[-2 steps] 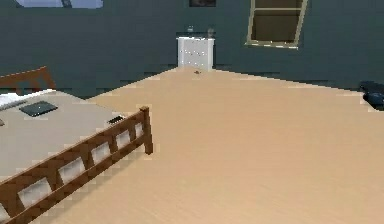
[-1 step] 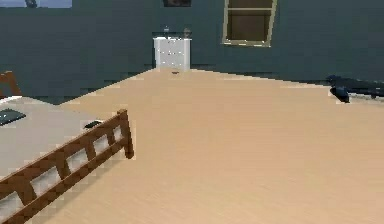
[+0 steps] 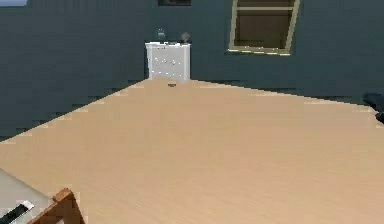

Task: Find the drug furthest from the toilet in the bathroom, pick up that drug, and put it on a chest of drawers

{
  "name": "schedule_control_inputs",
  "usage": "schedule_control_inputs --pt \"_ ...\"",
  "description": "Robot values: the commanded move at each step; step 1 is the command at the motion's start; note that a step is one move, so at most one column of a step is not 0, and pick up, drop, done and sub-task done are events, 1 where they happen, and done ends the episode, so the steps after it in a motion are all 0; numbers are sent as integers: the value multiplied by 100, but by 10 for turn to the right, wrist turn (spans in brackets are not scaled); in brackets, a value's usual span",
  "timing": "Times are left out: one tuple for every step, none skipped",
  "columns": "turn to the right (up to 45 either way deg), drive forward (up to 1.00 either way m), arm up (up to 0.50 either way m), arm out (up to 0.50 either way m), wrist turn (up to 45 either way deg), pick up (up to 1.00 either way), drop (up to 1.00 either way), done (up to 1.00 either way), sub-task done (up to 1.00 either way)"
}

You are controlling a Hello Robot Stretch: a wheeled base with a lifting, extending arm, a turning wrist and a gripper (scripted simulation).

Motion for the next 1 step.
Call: schedule_control_inputs --pt "0 80 0 0 0 0 0 0 0"
